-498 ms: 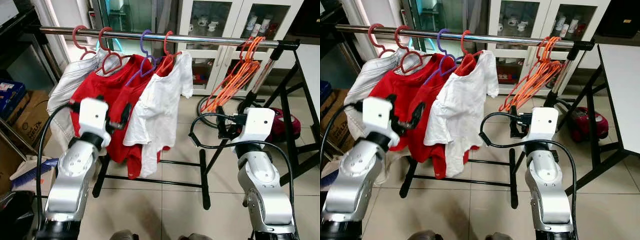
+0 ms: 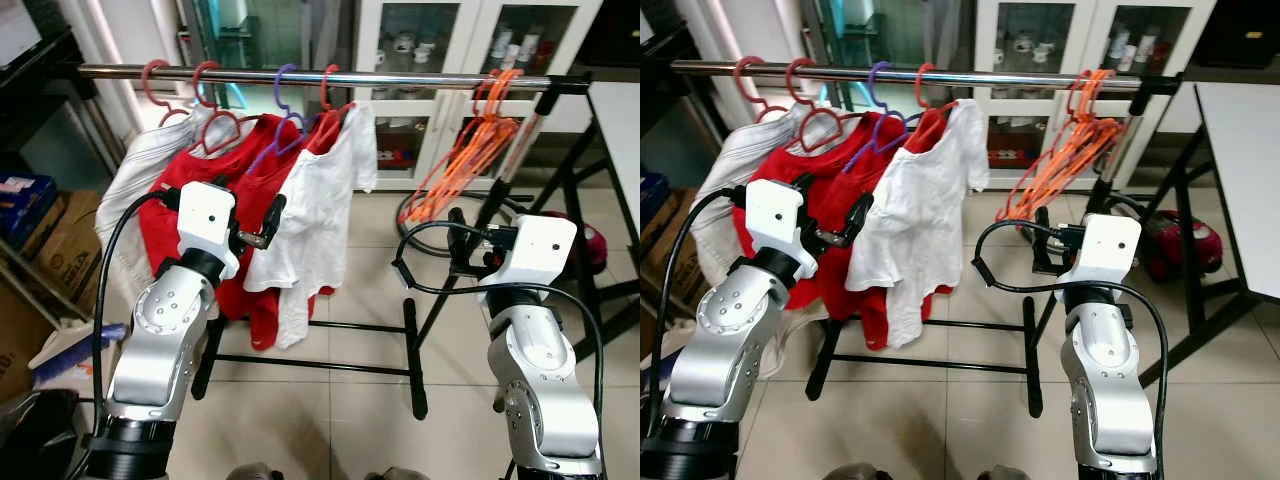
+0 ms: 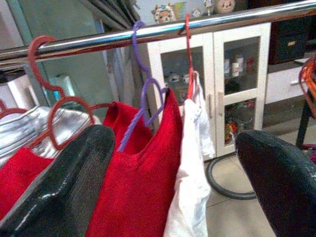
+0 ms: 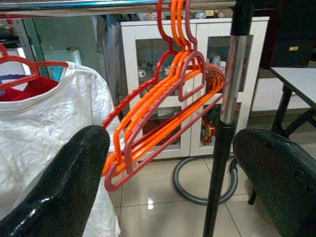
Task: Hang hanger
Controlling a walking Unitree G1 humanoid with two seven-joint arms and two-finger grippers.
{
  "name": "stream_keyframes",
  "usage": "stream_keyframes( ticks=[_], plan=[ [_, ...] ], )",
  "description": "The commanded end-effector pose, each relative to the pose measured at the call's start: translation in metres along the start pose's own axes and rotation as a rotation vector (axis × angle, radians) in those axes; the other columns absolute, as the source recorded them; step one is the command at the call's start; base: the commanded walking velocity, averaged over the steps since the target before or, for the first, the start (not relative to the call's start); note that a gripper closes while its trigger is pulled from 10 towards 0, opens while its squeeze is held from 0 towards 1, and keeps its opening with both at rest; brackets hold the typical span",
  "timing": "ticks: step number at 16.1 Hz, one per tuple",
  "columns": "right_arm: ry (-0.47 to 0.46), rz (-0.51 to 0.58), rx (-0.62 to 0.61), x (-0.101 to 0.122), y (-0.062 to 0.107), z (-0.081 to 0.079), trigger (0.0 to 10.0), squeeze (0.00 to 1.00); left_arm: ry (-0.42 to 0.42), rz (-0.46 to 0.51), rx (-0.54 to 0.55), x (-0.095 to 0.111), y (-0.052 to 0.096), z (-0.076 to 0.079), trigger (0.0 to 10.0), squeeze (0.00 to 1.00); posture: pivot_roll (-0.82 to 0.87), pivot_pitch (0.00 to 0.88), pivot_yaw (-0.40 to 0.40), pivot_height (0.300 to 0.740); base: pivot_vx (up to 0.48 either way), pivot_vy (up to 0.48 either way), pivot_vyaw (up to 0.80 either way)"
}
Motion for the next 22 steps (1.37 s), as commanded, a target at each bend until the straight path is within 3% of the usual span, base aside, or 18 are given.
stream_keyframes(
  ticks=[1, 6, 7, 8, 11, 13, 16, 18, 19, 20, 22],
  plan=[
    [-0.012, 0.012, 0.0, 0.004, 0.001, 0.0, 10.0, 1.0, 0.003, 0.006, 0.002, 0.001, -0.001, -0.002, 10.0, 1.0, -0.05, 0.0, 0.051, 0.74, 0.0, 0.0, 0.0],
    [0.014, 0.017, 0.034, 0.009, 0.001, -0.005, 10.0, 1.0, -0.032, 0.013, 0.03, 0.003, -0.001, -0.008, 10.0, 1.0, -0.05, 0.0, 0.033, 0.74, 0.0, 0.0, 0.0],
    [0.015, 0.027, 0.019, 0.012, -0.001, -0.005, 10.0, 0.0, -0.065, 0.02, 0.041, 0.005, 0.0, -0.009, 10.0, 0.24, -0.04, 0.0, 0.026, 0.74, 0.0, 0.0, 0.0],
    [0.002, 0.035, 0.004, 0.013, -0.002, -0.003, 10.0, 0.0, -0.079, 0.023, 0.041, 0.006, 0.0, -0.009, 10.0, 0.0, -0.04, 0.0, 0.026, 0.74, 0.0, 0.0, 0.0],
    [-0.024, -0.006, 0.014, 0.006, -0.005, -0.003, 10.0, 0.0, -0.111, 0.016, 0.038, 0.005, 0.001, -0.006, 10.0, 0.0, -0.02, 0.012, 0.017, 0.74, 0.0, 0.085, 0.0],
    [0.049, 0.015, 0.053, 0.008, -0.005, -0.013, 10.0, 0.0, -0.112, 0.0, 0.064, 0.001, 0.009, -0.009, 10.0, 0.0, -0.02, 0.024, 0.014, 0.74, 0.0, 0.48, -0.8],
    [0.164, 0.038, 0.058, 0.004, 0.002, -0.019, 10.0, 0.0, -0.148, -0.023, 0.083, -0.007, 0.026, -0.013, 10.0, 0.0, 0.01, 0.042, 0.016, 0.74, 0.0, 0.48, 0.0],
    [0.19, 0.049, 0.03, 0.0, 0.01, -0.019, 10.0, 0.0, -0.113, -0.048, 0.081, -0.013, 0.048, -0.009, 10.0, 0.0, 0.02, 0.046, 0.007, 0.74, 0.0, 0.0, 0.0],
    [0.183, 0.034, 0.024, -0.002, 0.011, -0.019, 10.0, 0.0, -0.105, -0.055, 0.087, -0.014, 0.05, -0.008, 10.0, 0.0, 0.02, 0.044, 0.001, 0.74, 0.0, 0.0, 0.0],
    [0.077, -0.027, 0.122, -0.011, 0.014, -0.025, 10.0, 0.0, -0.093, -0.042, 0.108, -0.012, 0.049, -0.007, 10.0, 0.0, 0.03, 0.041, -0.011, 0.74, 0.0, 0.0, 0.0],
    [-0.001, -0.02, 0.095, -0.009, 0.013, -0.021, 10.0, 0.0, -0.096, -0.03, 0.109, -0.01, 0.046, -0.006, 10.0, 0.0, 0.03, 0.037, -0.015, 0.74, 0.0, 0.0, 0.0]
  ],
)
Point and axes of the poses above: a point about 5 cm out from each wrist's last joint towards the gripper, its own y axis pointing back from the gripper into the wrist, its own x axis along the axis of the wrist's last joint, z = x × y, the point moved 4 cm from there along -y, pointing out of the wrist towards the gripper, and after that the axes turned 11 degrees about y, right-handed, at the moved point
